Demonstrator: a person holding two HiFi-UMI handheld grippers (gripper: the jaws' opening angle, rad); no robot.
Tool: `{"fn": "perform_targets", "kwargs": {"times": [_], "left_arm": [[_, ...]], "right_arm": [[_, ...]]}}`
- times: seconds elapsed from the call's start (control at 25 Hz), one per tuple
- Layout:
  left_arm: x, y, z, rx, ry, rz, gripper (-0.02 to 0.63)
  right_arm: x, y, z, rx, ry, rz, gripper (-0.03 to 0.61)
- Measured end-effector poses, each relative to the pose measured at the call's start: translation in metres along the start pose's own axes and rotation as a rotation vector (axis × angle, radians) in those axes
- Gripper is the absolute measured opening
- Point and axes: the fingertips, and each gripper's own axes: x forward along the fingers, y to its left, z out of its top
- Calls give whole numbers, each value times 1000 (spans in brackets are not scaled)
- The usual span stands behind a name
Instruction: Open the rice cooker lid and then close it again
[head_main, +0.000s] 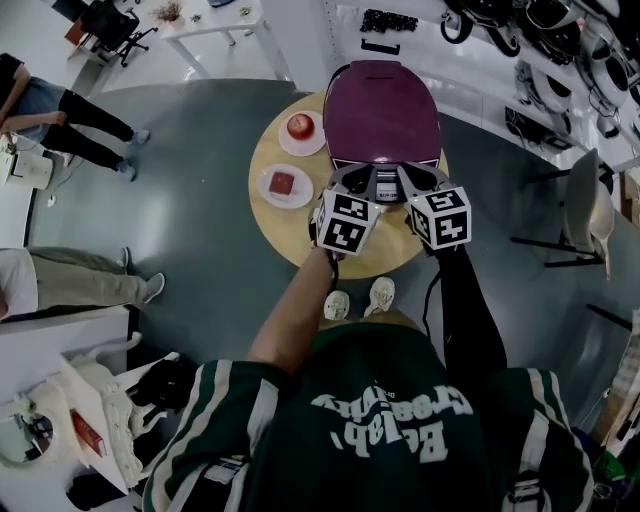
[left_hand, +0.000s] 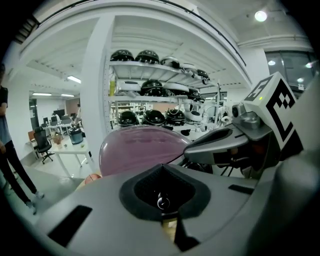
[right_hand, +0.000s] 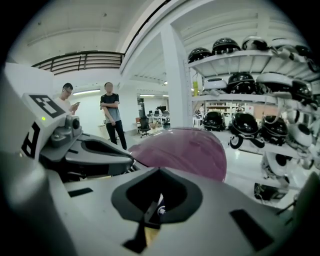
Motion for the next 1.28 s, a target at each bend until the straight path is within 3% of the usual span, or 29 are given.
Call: {"fn": "perform_targets", "kwargs": {"times": [0.12, 0.84, 1.08, 1.28], "left_arm": [[3, -1, -6, -11, 27, 2, -5], [3, -1, -7, -50, 3, 42, -5], [-9, 1, 6, -45, -82, 65, -5], [-14, -1, 16, -44, -103, 59, -5]], "right_arm": [[0, 0, -1, -2, 3, -1, 5], [-2, 1, -5, 21, -7, -29, 5], [-13, 0, 8, -9, -81, -56, 5], [-17, -5, 11, 13, -100, -64, 5]]}}
